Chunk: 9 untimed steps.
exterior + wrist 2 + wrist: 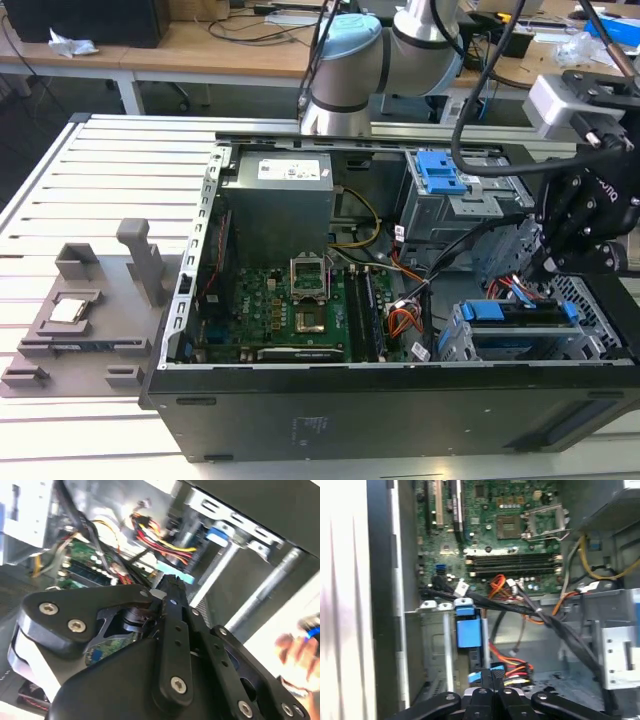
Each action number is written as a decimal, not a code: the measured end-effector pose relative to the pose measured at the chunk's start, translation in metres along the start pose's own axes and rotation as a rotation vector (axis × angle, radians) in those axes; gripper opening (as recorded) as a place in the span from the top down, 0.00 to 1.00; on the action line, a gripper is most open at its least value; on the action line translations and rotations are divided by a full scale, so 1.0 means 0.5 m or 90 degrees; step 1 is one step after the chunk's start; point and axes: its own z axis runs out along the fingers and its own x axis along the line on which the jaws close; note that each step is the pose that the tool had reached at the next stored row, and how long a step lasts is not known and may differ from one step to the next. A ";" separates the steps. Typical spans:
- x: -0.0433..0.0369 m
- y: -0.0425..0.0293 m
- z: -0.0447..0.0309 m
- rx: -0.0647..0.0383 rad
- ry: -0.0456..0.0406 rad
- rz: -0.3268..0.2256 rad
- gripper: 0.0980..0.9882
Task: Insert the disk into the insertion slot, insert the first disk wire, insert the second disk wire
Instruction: 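Insert the second disk wire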
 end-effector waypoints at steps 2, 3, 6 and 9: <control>0.007 0.003 0.000 -0.002 -0.0113 -0.015 0.99; 0.017 0.004 0.000 -0.002 -0.0114 -0.017 0.99; 0.048 0.002 -0.002 -0.002 -0.0112 -0.018 0.99; 0.051 0.002 -0.002 -0.002 -0.0112 -0.018 0.99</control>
